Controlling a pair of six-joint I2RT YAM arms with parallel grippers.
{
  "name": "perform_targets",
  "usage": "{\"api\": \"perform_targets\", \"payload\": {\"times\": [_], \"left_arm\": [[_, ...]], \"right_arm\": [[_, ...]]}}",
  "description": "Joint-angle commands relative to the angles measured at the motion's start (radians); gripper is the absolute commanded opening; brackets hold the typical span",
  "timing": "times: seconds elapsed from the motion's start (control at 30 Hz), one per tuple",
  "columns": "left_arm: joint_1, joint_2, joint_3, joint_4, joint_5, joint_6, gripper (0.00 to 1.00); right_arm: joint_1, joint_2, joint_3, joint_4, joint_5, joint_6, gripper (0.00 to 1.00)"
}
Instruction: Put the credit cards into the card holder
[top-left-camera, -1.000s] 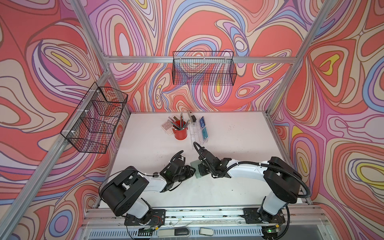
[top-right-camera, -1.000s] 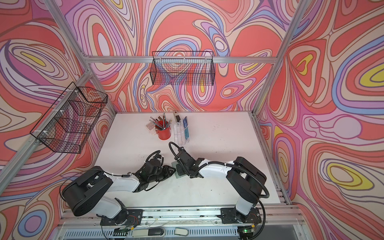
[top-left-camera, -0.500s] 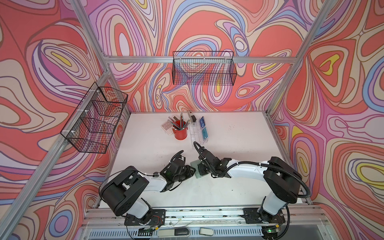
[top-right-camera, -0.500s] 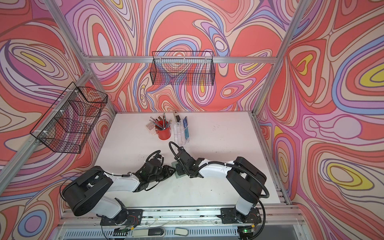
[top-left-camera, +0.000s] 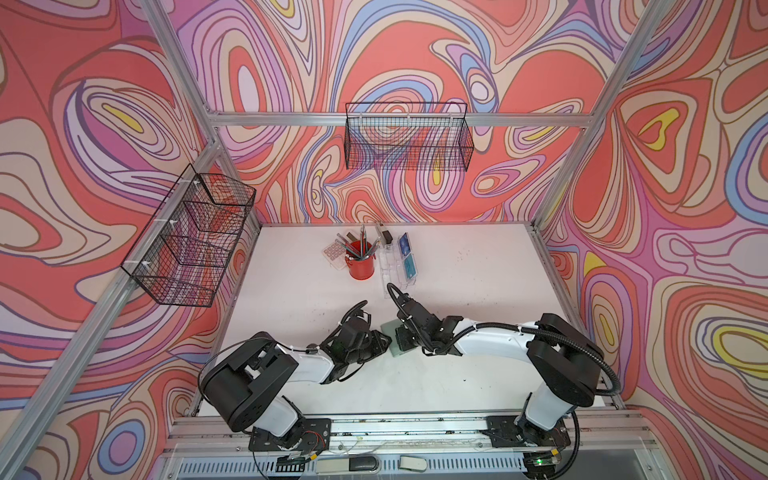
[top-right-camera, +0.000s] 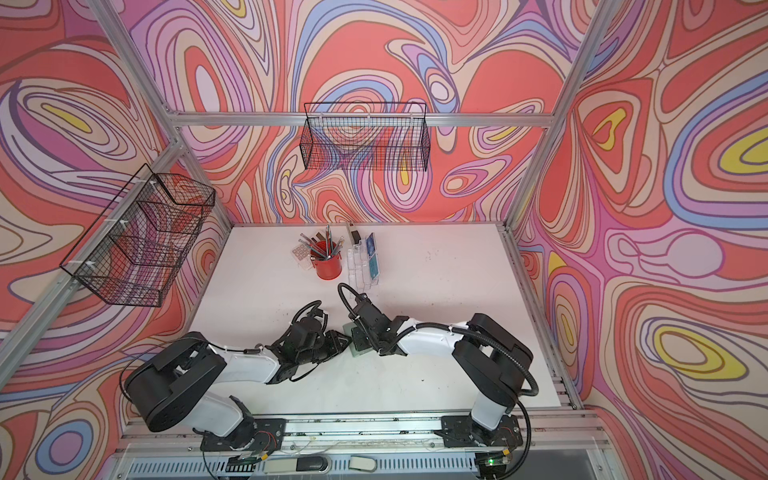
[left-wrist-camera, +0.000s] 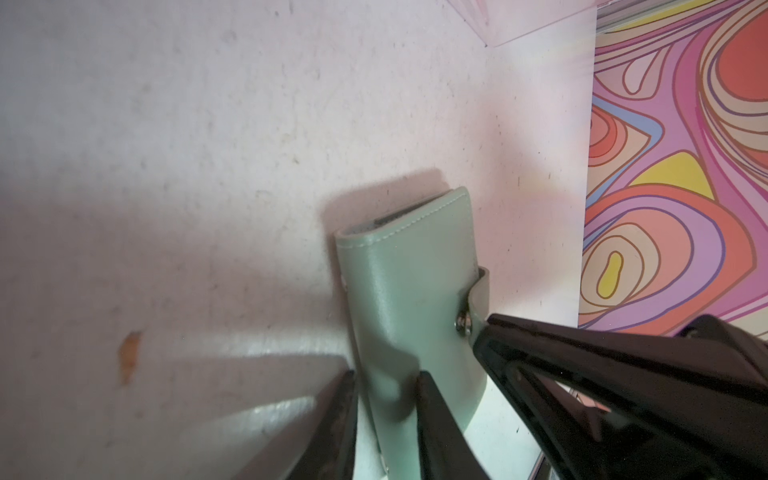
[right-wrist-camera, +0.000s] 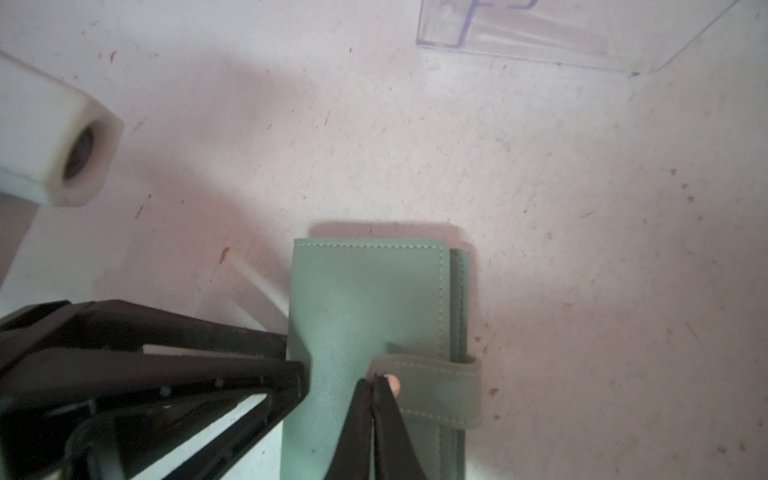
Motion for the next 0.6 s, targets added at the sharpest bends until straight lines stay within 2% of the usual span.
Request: {"api": "perform_targets", "payload": {"times": [0.0, 0.57], "left_arm": [[-0.004, 0.028, -0.024, -0.155, -0.011, 0.004, 0.28], [-0.004, 0.019, -0.028, -0.157, -0.012, 0.006, 0.28]], "right_arm": [[-0.004, 0.022, -0.017, 0.016, -0.003, 0.012, 0.0], [-0.004, 0.042, -0.065, 0.022, 0.053, 0.047, 0.0]]}}
